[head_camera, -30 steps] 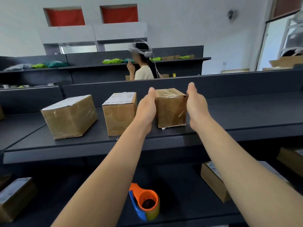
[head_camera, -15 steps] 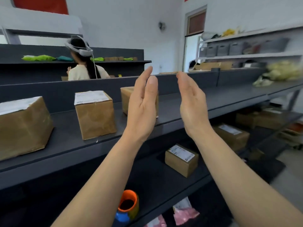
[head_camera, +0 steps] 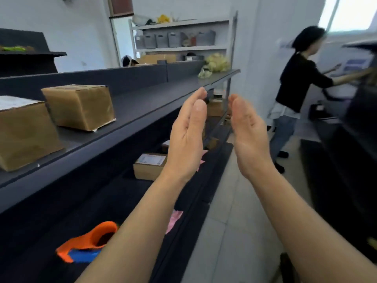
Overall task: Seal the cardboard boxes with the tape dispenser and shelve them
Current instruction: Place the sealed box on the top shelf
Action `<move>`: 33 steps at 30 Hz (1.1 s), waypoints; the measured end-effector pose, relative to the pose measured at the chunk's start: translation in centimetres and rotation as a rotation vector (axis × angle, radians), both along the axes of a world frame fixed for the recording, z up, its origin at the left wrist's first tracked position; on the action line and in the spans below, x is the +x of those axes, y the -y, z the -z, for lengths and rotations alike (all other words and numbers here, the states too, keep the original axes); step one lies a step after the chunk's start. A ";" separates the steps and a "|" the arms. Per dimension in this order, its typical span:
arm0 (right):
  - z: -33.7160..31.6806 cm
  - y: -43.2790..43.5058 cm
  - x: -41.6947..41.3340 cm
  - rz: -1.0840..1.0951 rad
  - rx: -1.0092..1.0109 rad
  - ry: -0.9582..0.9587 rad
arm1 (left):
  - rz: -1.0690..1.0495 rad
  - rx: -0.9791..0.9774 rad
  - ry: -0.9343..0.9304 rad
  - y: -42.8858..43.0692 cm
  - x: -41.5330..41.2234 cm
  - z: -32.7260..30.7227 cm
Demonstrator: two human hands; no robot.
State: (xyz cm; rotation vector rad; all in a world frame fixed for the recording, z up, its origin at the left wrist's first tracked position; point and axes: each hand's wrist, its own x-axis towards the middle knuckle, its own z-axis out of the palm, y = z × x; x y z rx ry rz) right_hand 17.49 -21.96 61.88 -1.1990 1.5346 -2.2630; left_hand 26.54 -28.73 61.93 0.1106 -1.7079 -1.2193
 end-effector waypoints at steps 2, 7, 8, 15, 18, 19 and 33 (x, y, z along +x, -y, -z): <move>0.5 -2.9 -1.3 0.084 0.010 0.016 | 0.085 0.002 0.010 -2.1 -1.9 0.5; 2.6 -10.4 -4.8 0.307 0.039 0.046 | 0.272 0.032 0.046 -7.7 -7.2 2.2; 3.2 -12.0 -5.7 0.352 0.061 0.042 | 0.305 0.036 0.058 -9.1 -8.3 2.6; 8.3 -24.7 -11.6 0.637 0.161 0.156 | 0.507 0.077 0.181 -20.0 -16.4 6.8; 10.7 -30.0 -13.9 0.727 0.247 0.202 | 0.564 0.108 0.248 -24.6 -19.8 9.3; 11.7 -31.5 -14.8 0.746 0.275 0.229 | 0.570 0.120 0.270 -25.9 -20.8 10.2; 28.5 -39.2 -23.4 0.727 0.550 0.577 | 0.439 0.273 0.715 -30.6 -30.7 29.0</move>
